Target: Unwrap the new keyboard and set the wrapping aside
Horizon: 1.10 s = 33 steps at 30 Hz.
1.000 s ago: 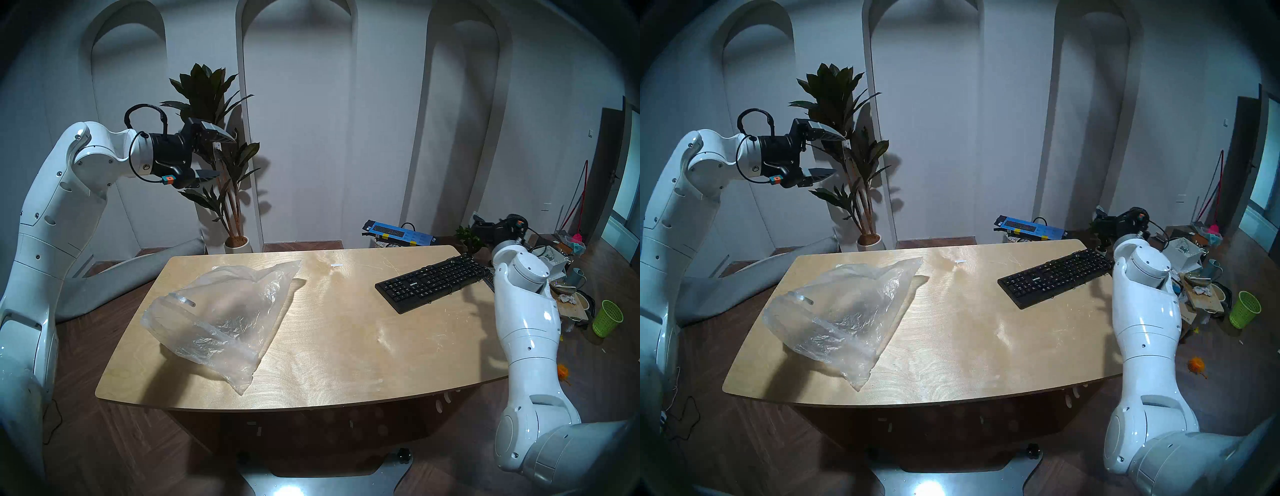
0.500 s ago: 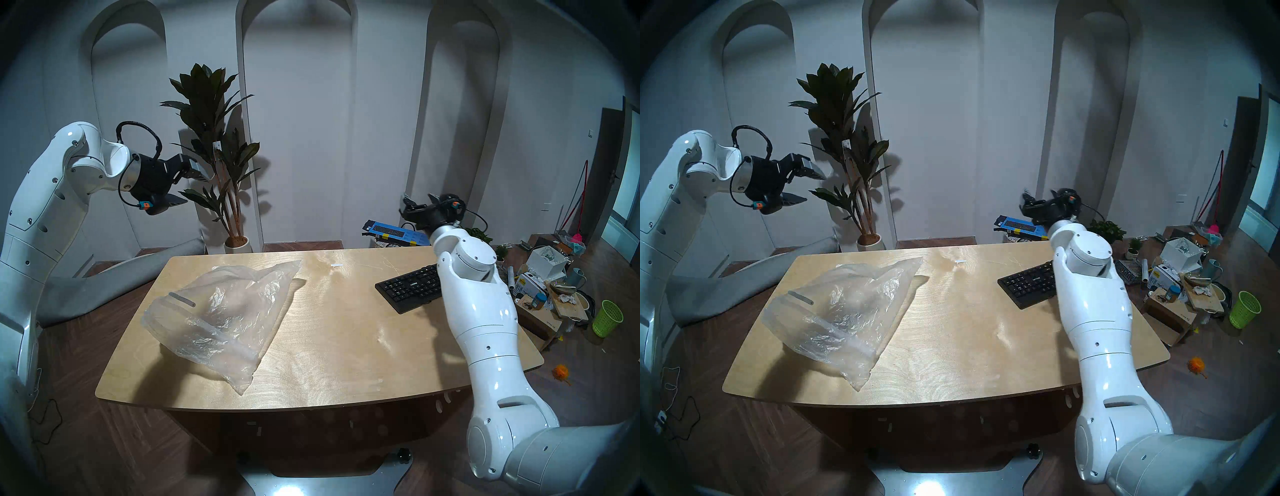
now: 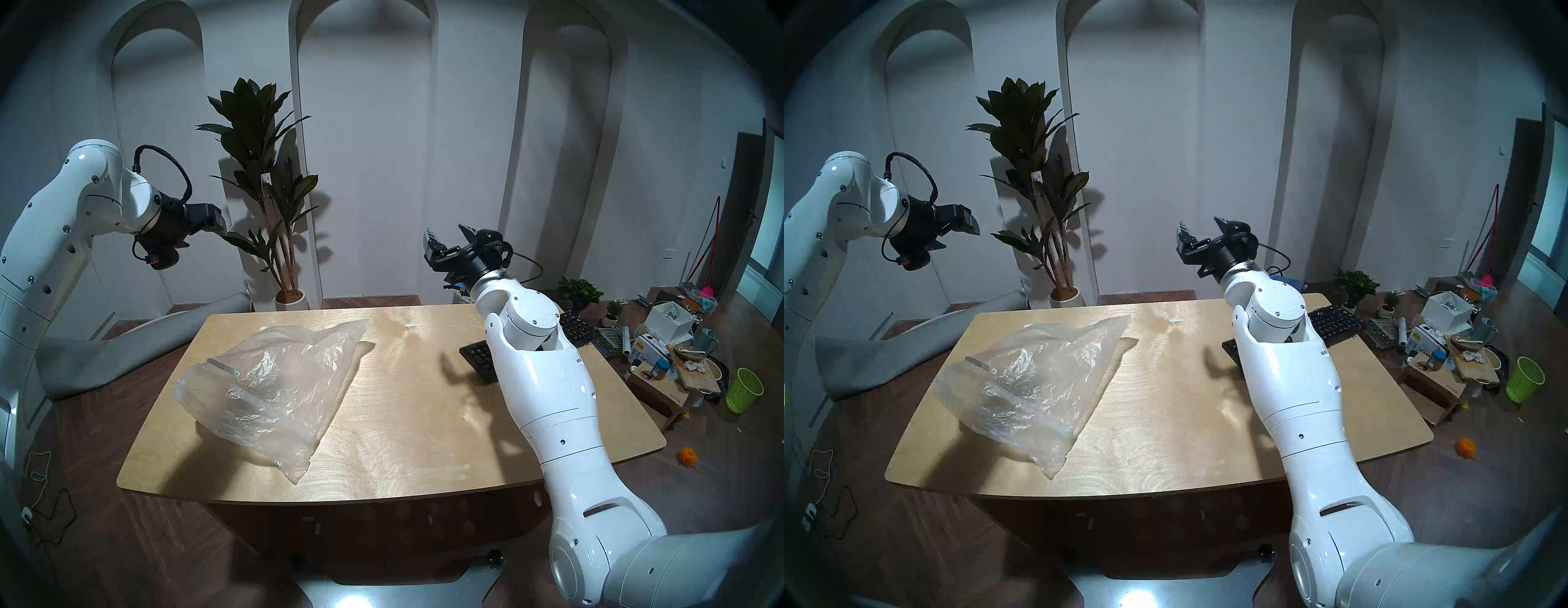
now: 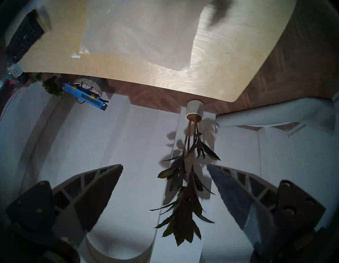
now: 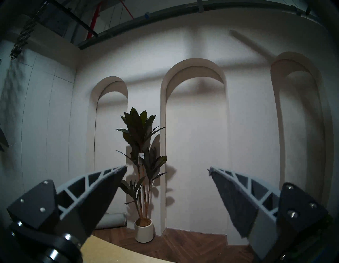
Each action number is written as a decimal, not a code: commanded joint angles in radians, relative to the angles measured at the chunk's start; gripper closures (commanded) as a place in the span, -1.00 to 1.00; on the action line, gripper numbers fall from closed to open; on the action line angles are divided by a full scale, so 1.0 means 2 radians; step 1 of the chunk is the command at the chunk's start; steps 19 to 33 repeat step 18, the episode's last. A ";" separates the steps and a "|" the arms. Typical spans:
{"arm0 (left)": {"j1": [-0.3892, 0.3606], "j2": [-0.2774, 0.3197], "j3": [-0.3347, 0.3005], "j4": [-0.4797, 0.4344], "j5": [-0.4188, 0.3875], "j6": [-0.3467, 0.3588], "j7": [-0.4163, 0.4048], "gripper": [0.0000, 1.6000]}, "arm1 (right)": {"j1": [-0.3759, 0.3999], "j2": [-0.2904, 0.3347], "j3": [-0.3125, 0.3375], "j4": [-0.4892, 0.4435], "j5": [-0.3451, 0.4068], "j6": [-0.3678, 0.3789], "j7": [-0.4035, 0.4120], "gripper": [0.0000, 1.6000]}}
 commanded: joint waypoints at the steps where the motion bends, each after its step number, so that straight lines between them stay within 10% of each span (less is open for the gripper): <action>1: -0.005 0.009 0.021 -0.054 0.046 0.001 -0.026 -1.00 | -0.016 -0.004 -0.005 -0.012 -0.003 -0.008 -0.004 -1.00; 18: -0.038 0.061 0.083 -0.116 0.209 0.001 -0.030 -1.00 | -0.077 -0.009 -0.014 -0.065 -0.030 -0.045 -0.037 -1.00; 33: -0.038 0.061 0.083 -0.116 0.209 0.001 -0.030 -1.00 | -0.077 -0.009 -0.014 -0.065 -0.030 -0.045 -0.037 -1.00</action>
